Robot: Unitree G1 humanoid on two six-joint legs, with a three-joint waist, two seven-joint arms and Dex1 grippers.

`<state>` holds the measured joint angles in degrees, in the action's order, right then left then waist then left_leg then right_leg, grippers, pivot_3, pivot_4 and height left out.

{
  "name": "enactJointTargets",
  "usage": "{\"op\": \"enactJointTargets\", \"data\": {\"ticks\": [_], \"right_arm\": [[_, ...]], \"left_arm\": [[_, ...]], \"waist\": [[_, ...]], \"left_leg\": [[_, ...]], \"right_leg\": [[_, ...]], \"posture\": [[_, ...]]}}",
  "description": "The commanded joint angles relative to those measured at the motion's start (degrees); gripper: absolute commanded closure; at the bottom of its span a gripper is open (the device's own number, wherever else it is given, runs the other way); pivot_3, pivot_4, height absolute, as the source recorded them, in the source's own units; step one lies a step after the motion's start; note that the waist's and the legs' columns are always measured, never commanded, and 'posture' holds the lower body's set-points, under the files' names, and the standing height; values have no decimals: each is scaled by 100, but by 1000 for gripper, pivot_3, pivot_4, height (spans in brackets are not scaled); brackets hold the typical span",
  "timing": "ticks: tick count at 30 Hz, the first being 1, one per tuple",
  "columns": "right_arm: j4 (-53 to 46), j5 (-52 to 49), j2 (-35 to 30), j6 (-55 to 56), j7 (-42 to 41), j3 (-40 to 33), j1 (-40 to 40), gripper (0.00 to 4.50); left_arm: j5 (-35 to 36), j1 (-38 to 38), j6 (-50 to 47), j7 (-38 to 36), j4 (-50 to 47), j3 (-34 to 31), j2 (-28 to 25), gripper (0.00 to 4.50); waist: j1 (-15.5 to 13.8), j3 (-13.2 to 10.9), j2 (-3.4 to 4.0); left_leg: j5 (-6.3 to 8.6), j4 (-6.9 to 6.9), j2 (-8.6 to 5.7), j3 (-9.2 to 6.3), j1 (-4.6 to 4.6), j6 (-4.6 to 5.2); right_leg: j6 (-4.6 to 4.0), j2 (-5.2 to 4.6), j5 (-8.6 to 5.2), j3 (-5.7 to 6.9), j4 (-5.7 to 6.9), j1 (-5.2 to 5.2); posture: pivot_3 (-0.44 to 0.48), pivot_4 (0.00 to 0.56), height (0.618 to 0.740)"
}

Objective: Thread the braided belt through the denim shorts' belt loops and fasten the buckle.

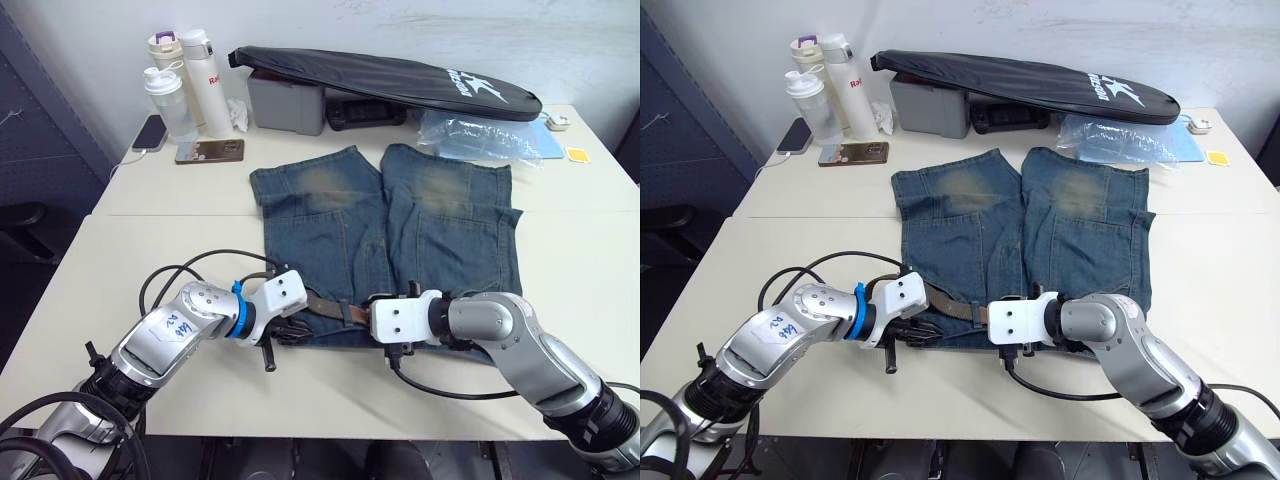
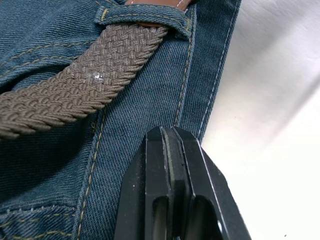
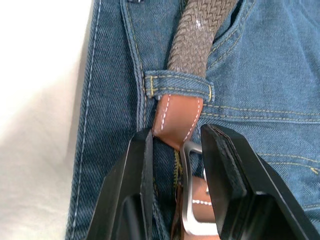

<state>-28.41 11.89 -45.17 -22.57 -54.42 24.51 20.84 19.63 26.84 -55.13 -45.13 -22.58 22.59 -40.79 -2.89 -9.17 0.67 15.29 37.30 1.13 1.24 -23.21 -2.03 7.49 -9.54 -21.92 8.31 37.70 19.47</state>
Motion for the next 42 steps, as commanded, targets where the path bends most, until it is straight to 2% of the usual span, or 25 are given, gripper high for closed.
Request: {"op": "enactJointTargets", "data": {"ticks": [1,8,11,13,20,25,29,35,39,42], "right_arm": [[-22,76,69,120,-2,5,-8,2848],[27,107,149,120,-27,3,-34,2848],[-15,83,178,115,-29,-19,-48,3587],[-66,81,176,114,-42,-40,-62,4452],[-298,44,113,76,-137,-149,-28,4452],[-452,44,-93,229,-337,-397,457,4452],[-148,138,-358,790,-454,-498,781,4452],[419,96,-795,1616,-595,-668,820,4452],[729,-56,-1193,2024,-647,-1066,657,4452],[1088,-268,-1638,2459,-502,-1879,144,4452]], "left_arm": [[-87,55,-73,27,-77,30,19,4421],[-88,64,-111,36,-89,25,35,4421],[-92,65,-118,50,-87,26,50,4500],[-92,64,-123,53,-85,26,53,4500],[-114,42,-98,59,-57,58,60,4500],[-136,9,-82,77,-35,99,96,4500],[-201,63,-60,62,0,158,126,4500],[-262,129,-15,39,91,199,188,4500],[-292,85,-7,30,76,213,181,4500],[-317,48,12,19,93,203,141,4500]], "waist": [[0,0,0],[1,0,0],[0,0,0],[0,0,1],[-1,1,1],[4,2,2],[-11,1,1],[-6,0,0],[-10,-1,-2],[-28,-4,-6]], "left_leg": [[0,0,0,0,0,0],[0,2,0,0,0,0],[0,3,0,1,0,0],[0,3,0,1,0,0],[0,4,0,2,0,0],[0,7,0,5,-1,0],[0,8,0,5,-1,1],[1,10,-1,7,-1,1],[1,13,-1,9,-1,1],[1,13,-1,10,-1,1]], "right_leg": [[0,0,0,0,0,0],[0,0,0,-1,2,0],[0,0,0,-1,3,1],[0,0,0,-1,3,1],[0,0,0,-3,4,1],[0,0,0,-6,5,3],[0,0,0,-7,6,3],[0,-1,0,-8,6,3],[0,-2,0,-10,7,2],[0,-2,0,-10,6,2]], "posture": [[0,150,645],[0,150,645],[0,150,645],[0,150,645],[0,150,645],[0,150,645],[0,150,645],[0,150,645],[0,150,645],[0,150,645]]}}
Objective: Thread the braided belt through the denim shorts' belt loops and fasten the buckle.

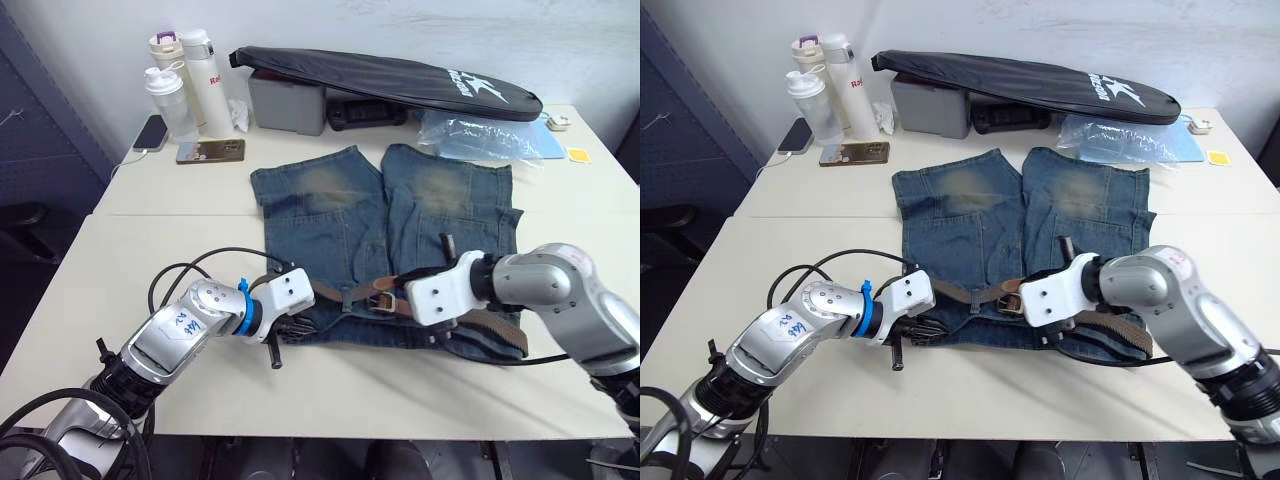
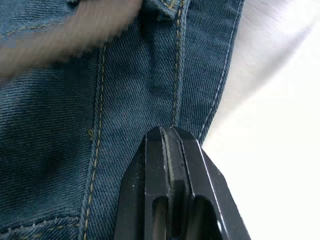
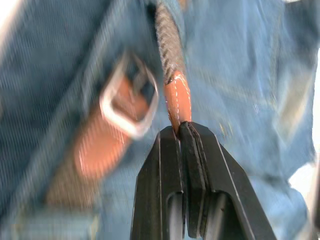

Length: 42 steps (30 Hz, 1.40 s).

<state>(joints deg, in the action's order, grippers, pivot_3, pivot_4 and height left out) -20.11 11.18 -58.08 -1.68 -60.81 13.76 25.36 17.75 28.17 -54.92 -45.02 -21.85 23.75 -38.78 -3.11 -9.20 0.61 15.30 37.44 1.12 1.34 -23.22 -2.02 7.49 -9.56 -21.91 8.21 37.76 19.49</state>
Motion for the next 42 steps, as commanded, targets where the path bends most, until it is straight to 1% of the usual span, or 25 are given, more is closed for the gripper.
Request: {"op": "enactJointTargets", "data": {"ticks": [1,4,9,13,15,19,23,26,29,32,37,39,41,42], "right_arm": [[353,-271,-462,517,160,-1049,-472,4452],[634,-418,-733,911,201,-1622,-771,4452],[1045,-579,-1114,1415,139,-2281,-1173,4452],[1300,-771,-1366,1523,42,-2852,-1505,4452],[1381,-755,-1454,1566,57,-3024,-1637,4452],[1205,-741,-1332,1245,187,-2894,-1659,4452],[690,-780,-938,768,336,-2390,-1332,4452],[593,-744,-801,668,358,-2229,-1242,4452],[573,-756,-790,711,315,-2148,-1214,4452],[597,-799,-837,833,239,-2150,-1213,4452],[558,-948,-898,972,115,-2268,-1182,4452],[484,-1026,-885,944,80,-2276,-1140,4452],[422,-1074,-861,879,66,-2268,-1103,4452],[401,-1082,-852,852,64,-2262,-1096,4452]], "left_arm": [[-139,-101,3,4,23,91,-74,4500],[-162,-117,47,-29,37,141,-99,4500],[-192,-63,127,-93,117,204,-135,4500],[-229,-7,202,-176,208,258,-211,4500],[-241,8,214,-204,221,282,-240,4500],[-245,55,274,-293,224,322,-286,4500],[-91,111,352,-545,193,221,-356,4500],[-114,160,347,-623,278,91,-453,4500],[18,133,290,-803,228,-98,-611,4500],[338,127,127,-1112,106,-386,-784,4500],[1349,298,-402,-1724,121,-1288,-939,4500],[1795,705,-591,-1913,613,-1871,-931,4500],[1875,1079,-614,-1862,1111,-2110,-861,4500],[1829,1190,-590,-1816,1273,-2098,-831,4500]], "waist": [[-11,-2,-3],[9,-7,-9],[23,-7,-5],[1,-8,-5],[-1,-9,-5],[10,-9,-7],[83,-4,4],[80,-5,3],[71,-7,1],[72,-6,2],[84,-8,-1],[93,-9,-1],[92,-9,-1],[103,-8,0]], "left_leg": [[0,0,0,0,0,0],[1,4,-1,6,-2,2],[3,9,4,15,1,2],[9,26,4,18,-6,4],[14,35,4,18,-8,4],[15,41,4,22,-7,5],[19,43,25,45,-1,-2],[22,49,40,55,-2,-6],[23,50,41,60,-4,-6],[25,49,42,61,-3,-5],[26,49,51,63,-2,-3],[27,49,51,63,-1,-4],[26,50,51,61,-3,-3],[26,52,49,62,0,-3]], "right_leg": [[0,0,0,1,0,-1],[0,-2,0,-2,-2,0],[0,-1,0,-12,4,4],[1,-1,0,-18,4,4],[1,-1,0,-18,3,3],[1,-1,0,-24,5,3],[-1,10,-1,-40,10,6],[-3,18,-2,-45,14,16],[-3,18,-2,-50,14,21],[-3,19,-2,-50,14,21],[-2,20,-2,-53,15,23],[-3,22,-2,-53,16,24],[-3,26,-1,-50,18,25],[-3,26,-1,-51,19,21]], "posture": [[0,150,645],[0,150,645],[0,150,645],[0,150,645],[0,150,645],[0,150,645],[0,150,645],[0,150,645],[0,150,645],[0,150,645],[0,150,645],[0,150,645],[0,150,645],[0,150,645]]}}
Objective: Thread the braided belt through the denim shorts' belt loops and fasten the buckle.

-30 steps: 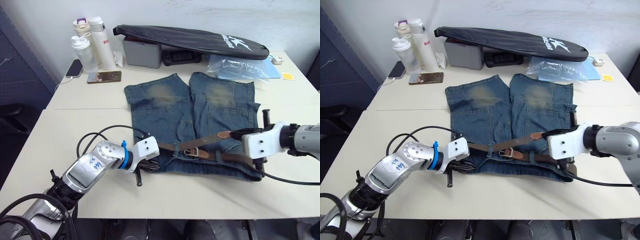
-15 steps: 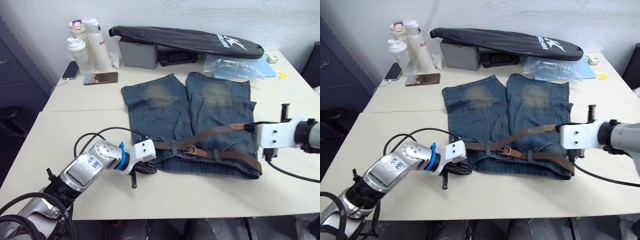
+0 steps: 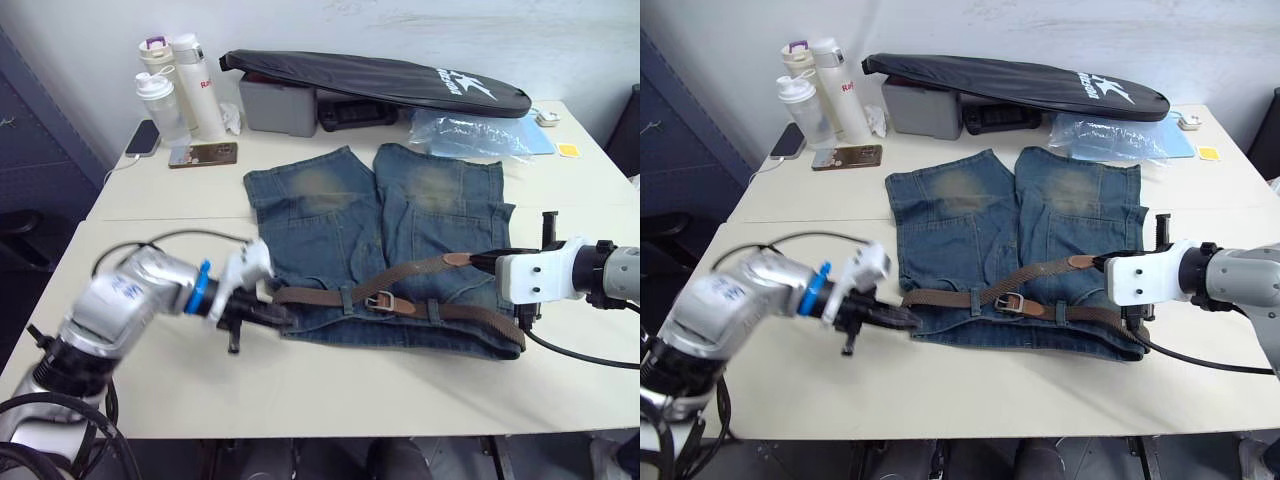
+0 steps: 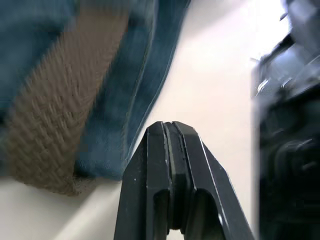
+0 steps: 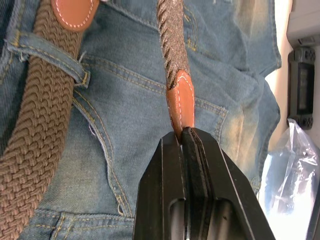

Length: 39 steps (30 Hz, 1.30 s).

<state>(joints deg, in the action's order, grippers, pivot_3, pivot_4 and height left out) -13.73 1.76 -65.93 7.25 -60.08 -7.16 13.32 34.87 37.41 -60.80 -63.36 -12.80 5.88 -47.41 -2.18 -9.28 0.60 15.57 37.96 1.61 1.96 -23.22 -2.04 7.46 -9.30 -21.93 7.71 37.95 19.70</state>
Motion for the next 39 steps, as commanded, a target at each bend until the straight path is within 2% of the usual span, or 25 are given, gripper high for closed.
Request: {"op": "enactJointTargets", "data": {"ticks": [1,6,13,20,31,35,39], "right_arm": [[-258,-143,-61,-66,-7,-164,111,4452],[-368,-123,-87,-107,-11,-260,-19,4452],[-183,54,-336,100,18,-703,-282,4452],[-71,99,-441,143,18,-863,-372,4452],[-120,218,-409,34,80,-712,-246,4452],[-150,243,-414,-11,94,-700,-203,4452],[-171,285,-435,77,123,-795,-241,4452]], "left_arm": [[23,344,95,40,490,-253,57,4500],[-677,585,688,388,1063,213,342,4500],[-1443,249,1518,-94,1132,1094,76,4500],[-1644,59,1697,-305,1125,1273,94,4500],[-1916,-331,1794,-137,841,1613,517,4500],[-2666,-666,2605,-7,1099,2090,454,4500],[-3079,-737,3037,134,1480,2129,429,4500]], "waist": [[17,2,3],[55,1,0],[76,-1,-3],[68,-1,-2],[67,-1,-2],[64,11,16],[63,20,28]], "left_leg": [[0,-1,0,3,1,0],[3,-2,-5,13,1,0],[3,-3,-4,24,1,0],[5,0,1,24,0,3],[5,2,0,26,1,4],[5,5,-1,26,4,4],[7,7,-3,29,11,7]], "right_leg": [[1,-1,0,-5,-2,0],[3,-3,1,-9,3,4],[3,-2,1,-16,1,7],[2,-1,1,-15,5,9],[2,-5,1,-16,7,8],[2,-6,1,-16,6,2],[3,-9,1,-16,6,-4]], "posture": [[0,150,645],[0,150,645],[0,150,645],[0,150,645],[0,150,645],[0,150,645],[0,150,645]]}}
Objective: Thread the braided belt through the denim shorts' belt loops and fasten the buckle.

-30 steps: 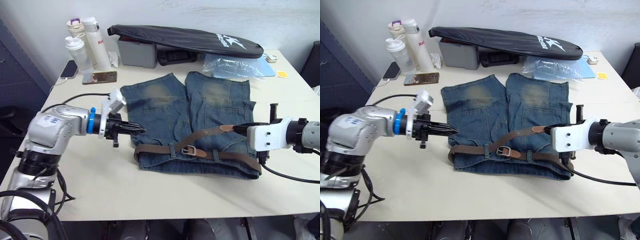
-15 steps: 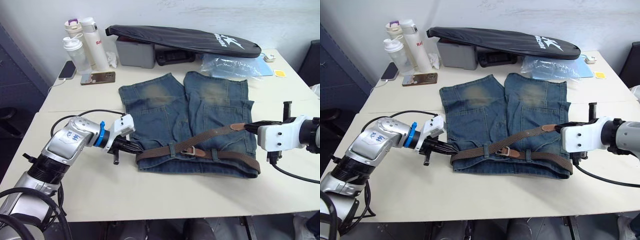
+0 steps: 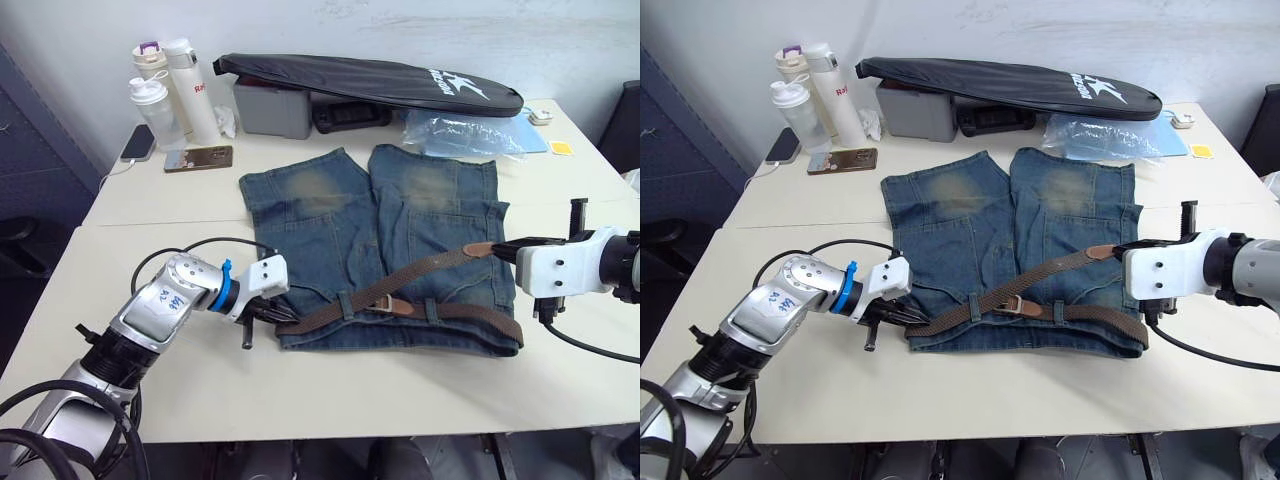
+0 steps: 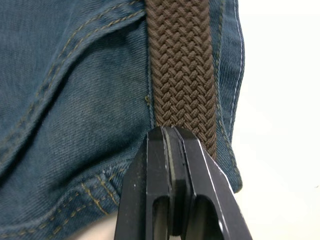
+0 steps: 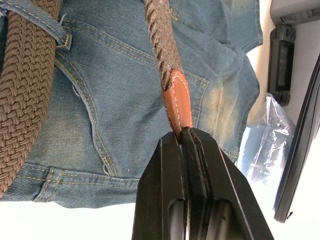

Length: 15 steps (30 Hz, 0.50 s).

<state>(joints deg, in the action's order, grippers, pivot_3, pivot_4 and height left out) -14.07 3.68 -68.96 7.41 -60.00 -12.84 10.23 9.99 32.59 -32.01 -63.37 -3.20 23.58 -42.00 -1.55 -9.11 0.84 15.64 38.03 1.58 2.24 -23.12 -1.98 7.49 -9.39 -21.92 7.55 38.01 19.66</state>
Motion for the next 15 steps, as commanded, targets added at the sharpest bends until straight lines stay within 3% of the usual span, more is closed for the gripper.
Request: {"op": "enactJointTargets", "data": {"ticks": [1,11,15], "right_arm": [[-141,108,-129,96,137,-237,79,4452],[-776,-133,231,-245,211,348,619,4452],[-722,-24,300,-246,250,517,693,4452]], "left_arm": [[-659,-244,234,152,593,349,-114,4500],[-1194,-190,992,5,1118,255,-459,4500],[-972,-86,899,-78,1202,-39,-468,4500]], "waist": [[0,6,7],[71,19,9],[84,22,8]], "left_leg": [[0,1,0,0,2,1],[9,3,18,15,11,-9],[10,5,19,19,12,-9]], "right_leg": [[0,0,0,0,0,-1],[-9,7,-5,-6,34,15],[-13,7,-7,-10,49,25]], "posture": [[0,150,645],[0,150,645],[0,150,645]]}}
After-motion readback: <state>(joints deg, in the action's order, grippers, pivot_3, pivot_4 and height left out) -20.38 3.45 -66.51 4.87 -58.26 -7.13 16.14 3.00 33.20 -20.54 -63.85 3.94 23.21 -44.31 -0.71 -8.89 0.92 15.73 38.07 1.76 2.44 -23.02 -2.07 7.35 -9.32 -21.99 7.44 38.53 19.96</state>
